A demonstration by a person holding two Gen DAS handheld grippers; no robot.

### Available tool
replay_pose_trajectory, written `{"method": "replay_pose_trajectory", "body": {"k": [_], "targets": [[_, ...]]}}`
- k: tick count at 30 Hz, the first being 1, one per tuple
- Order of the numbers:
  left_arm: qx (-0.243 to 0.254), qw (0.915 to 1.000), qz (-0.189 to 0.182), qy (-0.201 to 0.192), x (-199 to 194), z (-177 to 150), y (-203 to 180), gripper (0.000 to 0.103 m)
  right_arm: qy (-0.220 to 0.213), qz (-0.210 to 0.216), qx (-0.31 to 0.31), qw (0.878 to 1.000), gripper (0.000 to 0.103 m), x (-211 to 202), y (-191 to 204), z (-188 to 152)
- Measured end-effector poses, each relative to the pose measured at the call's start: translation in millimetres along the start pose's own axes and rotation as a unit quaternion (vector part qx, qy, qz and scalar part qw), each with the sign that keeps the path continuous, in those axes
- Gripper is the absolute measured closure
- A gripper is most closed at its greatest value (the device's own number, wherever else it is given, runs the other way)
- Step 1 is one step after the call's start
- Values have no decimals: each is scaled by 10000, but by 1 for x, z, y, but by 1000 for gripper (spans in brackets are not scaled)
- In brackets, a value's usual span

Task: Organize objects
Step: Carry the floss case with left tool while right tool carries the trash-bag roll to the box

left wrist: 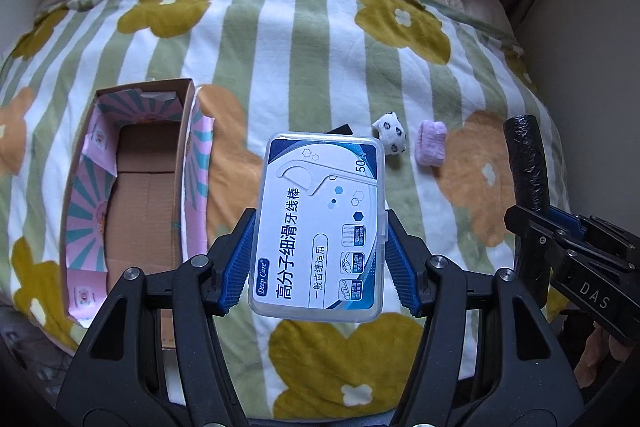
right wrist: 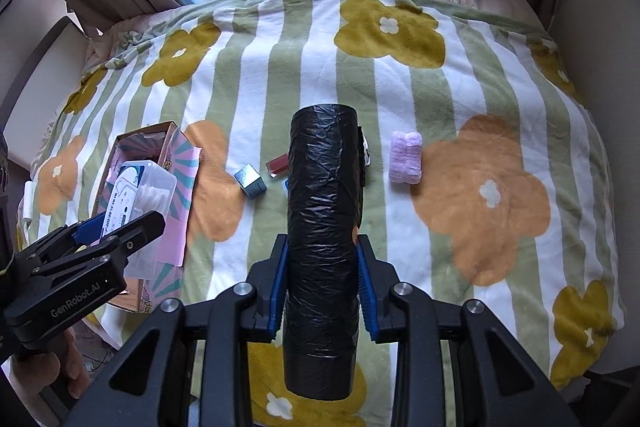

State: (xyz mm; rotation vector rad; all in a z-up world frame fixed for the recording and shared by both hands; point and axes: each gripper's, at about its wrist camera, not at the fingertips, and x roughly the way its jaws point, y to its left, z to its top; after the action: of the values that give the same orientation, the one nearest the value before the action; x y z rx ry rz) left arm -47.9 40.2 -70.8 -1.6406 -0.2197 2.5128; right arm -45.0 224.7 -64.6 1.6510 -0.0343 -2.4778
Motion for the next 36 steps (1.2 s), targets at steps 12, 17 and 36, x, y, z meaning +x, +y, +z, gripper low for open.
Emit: {"method": "replay_pose_trajectory", "body": {"k": [12,17,36], "targets": [[-393,9985,115,-361,-40,4,50,46,-232,260,-495,9982,74,-14,60,23],[-743,9954,322,-521,-58,6,95,46,-303,456,-834,9950,74,-9,102,41],[-1606,9838,771,-217,-26,-24,233,46,549,1092,-1565,9801,74,108,253,78]]}}
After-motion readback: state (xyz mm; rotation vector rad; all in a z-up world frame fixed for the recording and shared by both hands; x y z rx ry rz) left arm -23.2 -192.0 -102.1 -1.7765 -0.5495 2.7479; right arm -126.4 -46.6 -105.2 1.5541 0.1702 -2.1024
